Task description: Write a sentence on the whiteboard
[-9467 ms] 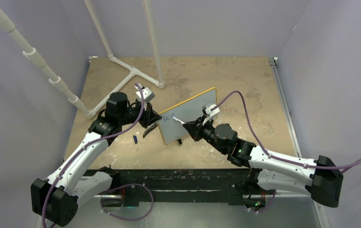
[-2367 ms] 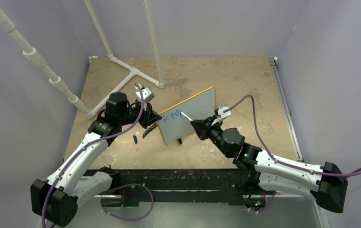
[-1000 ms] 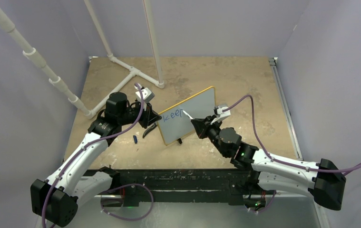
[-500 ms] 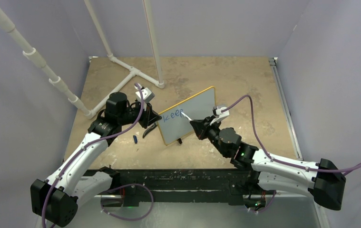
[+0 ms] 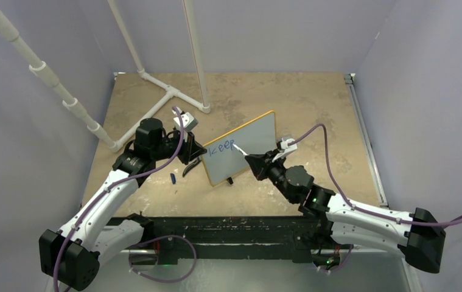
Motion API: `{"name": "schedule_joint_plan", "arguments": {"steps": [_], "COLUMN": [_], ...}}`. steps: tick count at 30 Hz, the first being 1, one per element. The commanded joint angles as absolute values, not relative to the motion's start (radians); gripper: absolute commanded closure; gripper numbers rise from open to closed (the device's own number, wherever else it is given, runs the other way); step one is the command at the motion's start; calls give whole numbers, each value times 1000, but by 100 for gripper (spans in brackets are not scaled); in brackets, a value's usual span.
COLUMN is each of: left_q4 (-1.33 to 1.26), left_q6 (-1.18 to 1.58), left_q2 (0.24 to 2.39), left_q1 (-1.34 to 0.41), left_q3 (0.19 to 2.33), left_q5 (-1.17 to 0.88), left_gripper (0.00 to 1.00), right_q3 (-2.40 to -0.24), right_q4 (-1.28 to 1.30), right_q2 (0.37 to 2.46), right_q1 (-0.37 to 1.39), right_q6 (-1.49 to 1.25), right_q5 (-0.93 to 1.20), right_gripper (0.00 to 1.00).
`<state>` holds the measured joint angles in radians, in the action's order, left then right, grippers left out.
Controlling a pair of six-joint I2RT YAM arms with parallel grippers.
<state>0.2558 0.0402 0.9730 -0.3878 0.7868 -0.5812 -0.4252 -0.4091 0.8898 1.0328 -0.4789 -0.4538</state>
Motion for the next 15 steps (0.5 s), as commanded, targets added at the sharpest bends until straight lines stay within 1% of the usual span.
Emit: {"name": "schedule_joint_plan", "arguments": {"steps": [1, 5, 7, 11, 15], "left_q4": [219, 215, 215, 215, 219], "left_q6": [35, 51, 63, 91, 123], "left_q2": [962, 969, 970, 971, 1022], "left_q1": [-387, -387, -386, -388, -390], "left_q3": [799, 817, 841, 905, 994], "left_q5": [-589, -597, -605, -611, -597], "left_gripper": [85, 56, 45, 37, 36], "right_q3": [-433, -447, -453, -456, -456], "right_q4": [-392, -349, -325, -284, -228], "right_q2": [838, 812, 799, 759, 711], "right_q1": [1029, 1029, 1030, 1029, 1029], "right_q6": [-477, -459, -451, -439, -433], "right_q5": [-472, -479, -491, -514, -543], "right_gripper": [100, 100, 100, 100, 100]}}
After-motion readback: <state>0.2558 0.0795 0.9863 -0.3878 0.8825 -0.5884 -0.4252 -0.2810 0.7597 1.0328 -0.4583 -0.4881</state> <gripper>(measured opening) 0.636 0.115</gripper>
